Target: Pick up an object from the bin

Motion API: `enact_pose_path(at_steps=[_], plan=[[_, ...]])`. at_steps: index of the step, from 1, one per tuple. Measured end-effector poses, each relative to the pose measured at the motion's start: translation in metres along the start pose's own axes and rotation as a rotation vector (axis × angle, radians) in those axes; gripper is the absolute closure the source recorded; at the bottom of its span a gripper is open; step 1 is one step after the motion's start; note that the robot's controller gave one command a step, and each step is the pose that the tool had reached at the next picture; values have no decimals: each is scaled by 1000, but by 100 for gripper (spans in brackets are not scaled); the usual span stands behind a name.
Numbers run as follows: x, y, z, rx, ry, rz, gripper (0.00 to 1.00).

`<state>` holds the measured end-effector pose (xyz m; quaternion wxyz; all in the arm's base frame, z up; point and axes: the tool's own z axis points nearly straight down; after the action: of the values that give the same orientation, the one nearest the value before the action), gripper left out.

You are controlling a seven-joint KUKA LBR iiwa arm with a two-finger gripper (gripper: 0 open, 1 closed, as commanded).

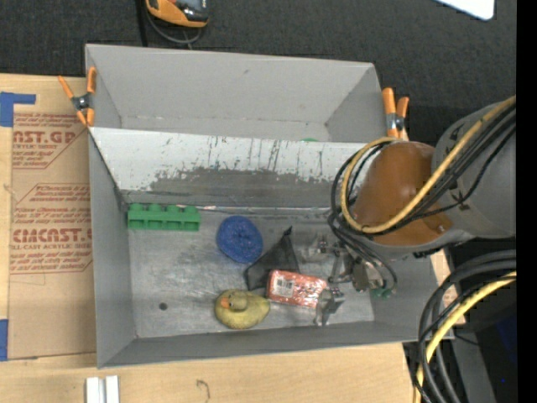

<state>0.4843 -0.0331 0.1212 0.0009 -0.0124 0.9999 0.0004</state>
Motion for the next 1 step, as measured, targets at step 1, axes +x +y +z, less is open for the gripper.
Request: enact_pose_path(at_steps=[1], plan=[[-1, 11, 37, 1, -6, -72, 0]])
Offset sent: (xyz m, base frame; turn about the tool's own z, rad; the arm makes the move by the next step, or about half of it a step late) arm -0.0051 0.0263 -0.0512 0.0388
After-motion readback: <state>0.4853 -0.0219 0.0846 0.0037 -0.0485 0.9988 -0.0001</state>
